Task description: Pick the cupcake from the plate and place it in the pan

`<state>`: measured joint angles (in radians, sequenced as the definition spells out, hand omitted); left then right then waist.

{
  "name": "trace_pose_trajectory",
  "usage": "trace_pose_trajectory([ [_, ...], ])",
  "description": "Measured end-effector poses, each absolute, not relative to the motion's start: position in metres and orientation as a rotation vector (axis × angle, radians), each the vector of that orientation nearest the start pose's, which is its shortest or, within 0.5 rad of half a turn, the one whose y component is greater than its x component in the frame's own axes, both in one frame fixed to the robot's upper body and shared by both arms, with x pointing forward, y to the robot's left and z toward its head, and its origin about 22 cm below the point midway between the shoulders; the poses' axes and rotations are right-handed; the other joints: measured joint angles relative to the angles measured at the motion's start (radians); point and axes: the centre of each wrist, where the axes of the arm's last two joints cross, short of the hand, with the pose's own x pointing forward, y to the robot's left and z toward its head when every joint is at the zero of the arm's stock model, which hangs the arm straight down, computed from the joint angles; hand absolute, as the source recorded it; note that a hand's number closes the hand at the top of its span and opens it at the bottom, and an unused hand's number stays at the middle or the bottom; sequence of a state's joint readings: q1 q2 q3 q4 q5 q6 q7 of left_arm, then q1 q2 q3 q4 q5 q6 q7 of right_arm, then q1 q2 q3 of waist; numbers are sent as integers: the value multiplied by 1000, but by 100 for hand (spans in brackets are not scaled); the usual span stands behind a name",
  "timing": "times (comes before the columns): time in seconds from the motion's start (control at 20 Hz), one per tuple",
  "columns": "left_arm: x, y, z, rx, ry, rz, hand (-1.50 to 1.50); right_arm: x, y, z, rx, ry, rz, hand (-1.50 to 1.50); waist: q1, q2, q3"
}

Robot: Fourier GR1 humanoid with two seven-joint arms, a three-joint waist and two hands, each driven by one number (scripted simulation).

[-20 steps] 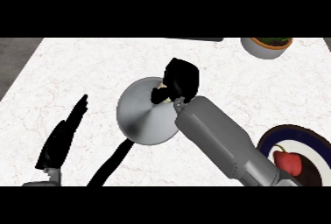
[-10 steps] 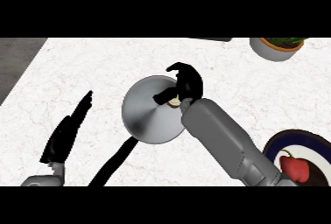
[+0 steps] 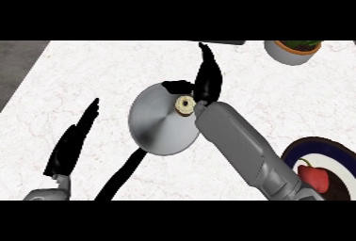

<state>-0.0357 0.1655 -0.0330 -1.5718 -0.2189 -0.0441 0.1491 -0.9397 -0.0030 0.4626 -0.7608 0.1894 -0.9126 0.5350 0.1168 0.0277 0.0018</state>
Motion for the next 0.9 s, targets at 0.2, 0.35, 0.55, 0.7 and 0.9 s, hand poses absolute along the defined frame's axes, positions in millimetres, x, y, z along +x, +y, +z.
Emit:
trace_pose_trajectory([
  [0.2, 246, 262, 15, 283, -1417, -328, 0, 389, -47, 68, -646, -1450, -69, -150, -32, -9, 0],
  [0.35, 238, 276, 10, 303, -1405, -302, 0, 386, -58, 58, -658, -1454, -155, -150, -62, -16, -1],
  [0.55, 225, 285, 6, 319, -1386, -275, 0, 373, -81, 43, -674, -1489, -224, -150, -96, -25, -1],
  [0.7, 226, 289, 8, 339, -1380, -255, 0, 356, -108, 31, -692, -1511, -232, -150, -117, -30, -2],
  [0.9, 218, 290, 8, 349, -1380, -246, 0, 326, -152, 20, -722, -1526, -240, -150, -128, -33, -2],
])
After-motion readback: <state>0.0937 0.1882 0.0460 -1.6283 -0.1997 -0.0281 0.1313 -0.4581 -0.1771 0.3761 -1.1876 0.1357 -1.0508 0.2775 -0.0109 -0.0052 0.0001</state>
